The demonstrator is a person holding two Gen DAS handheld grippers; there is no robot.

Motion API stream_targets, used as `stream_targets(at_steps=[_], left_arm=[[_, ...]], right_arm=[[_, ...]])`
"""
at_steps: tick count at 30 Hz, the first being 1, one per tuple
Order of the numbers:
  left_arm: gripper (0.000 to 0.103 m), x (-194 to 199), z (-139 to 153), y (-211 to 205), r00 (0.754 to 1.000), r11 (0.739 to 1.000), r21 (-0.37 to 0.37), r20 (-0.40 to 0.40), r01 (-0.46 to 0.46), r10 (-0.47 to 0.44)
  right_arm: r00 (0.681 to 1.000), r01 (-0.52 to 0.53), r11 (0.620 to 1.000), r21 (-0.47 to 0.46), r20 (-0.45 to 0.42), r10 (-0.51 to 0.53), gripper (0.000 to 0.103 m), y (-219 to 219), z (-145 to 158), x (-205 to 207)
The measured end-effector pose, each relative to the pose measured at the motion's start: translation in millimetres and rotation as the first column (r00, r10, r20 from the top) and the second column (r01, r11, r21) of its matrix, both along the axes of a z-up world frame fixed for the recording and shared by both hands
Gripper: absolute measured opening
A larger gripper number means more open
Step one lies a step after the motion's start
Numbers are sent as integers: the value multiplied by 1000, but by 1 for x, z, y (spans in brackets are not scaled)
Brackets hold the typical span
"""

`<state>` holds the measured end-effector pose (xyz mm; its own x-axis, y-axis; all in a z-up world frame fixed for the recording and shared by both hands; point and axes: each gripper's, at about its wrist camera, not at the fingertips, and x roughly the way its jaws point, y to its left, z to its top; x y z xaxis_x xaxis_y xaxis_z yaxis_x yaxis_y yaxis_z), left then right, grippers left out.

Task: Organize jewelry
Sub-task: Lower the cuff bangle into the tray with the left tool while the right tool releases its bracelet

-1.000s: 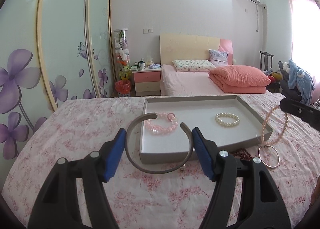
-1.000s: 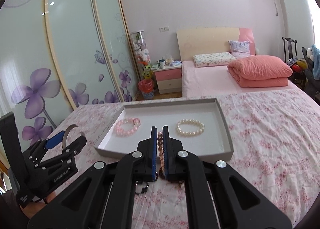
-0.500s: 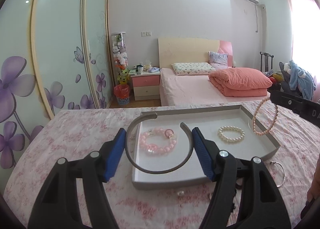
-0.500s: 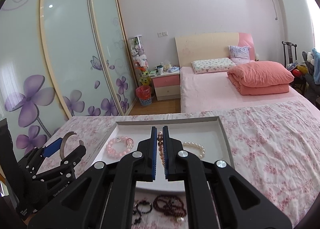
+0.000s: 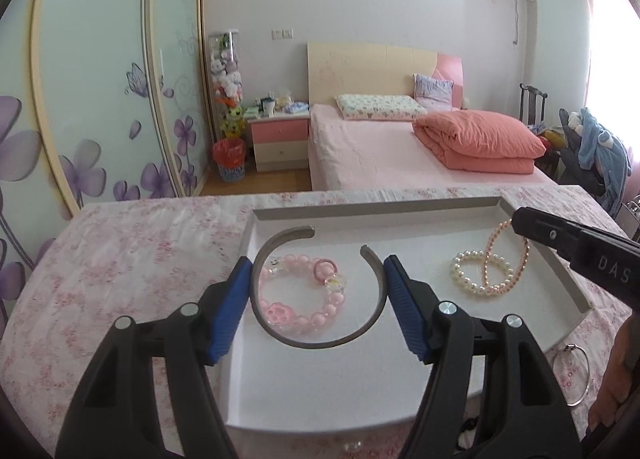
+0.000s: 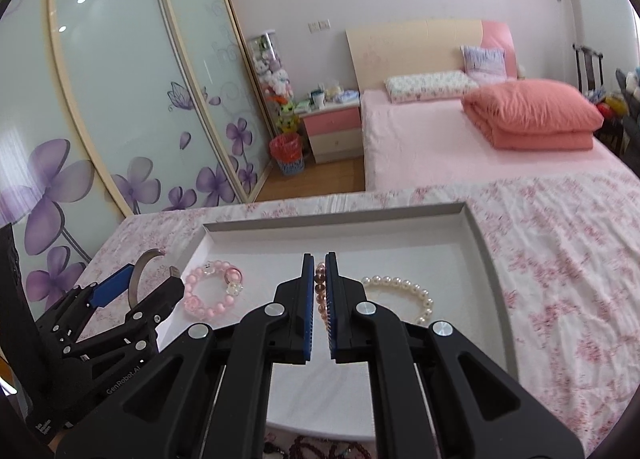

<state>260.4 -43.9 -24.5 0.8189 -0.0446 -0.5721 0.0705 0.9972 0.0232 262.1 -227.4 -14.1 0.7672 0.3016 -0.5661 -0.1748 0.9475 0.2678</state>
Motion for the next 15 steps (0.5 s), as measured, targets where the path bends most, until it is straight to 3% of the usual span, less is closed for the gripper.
stream_targets(at_steps=[8, 15], left_arm=[[66, 17, -14, -2, 999, 1000, -14, -49, 17, -18], [66, 15, -8, -1, 1000, 1000, -14, -14, 18, -18]], right_arm=[[998, 32, 999, -13, -51, -33, 8, -4, -13, 14], [996, 67, 997, -24, -49, -68, 29, -13, -14, 13]])
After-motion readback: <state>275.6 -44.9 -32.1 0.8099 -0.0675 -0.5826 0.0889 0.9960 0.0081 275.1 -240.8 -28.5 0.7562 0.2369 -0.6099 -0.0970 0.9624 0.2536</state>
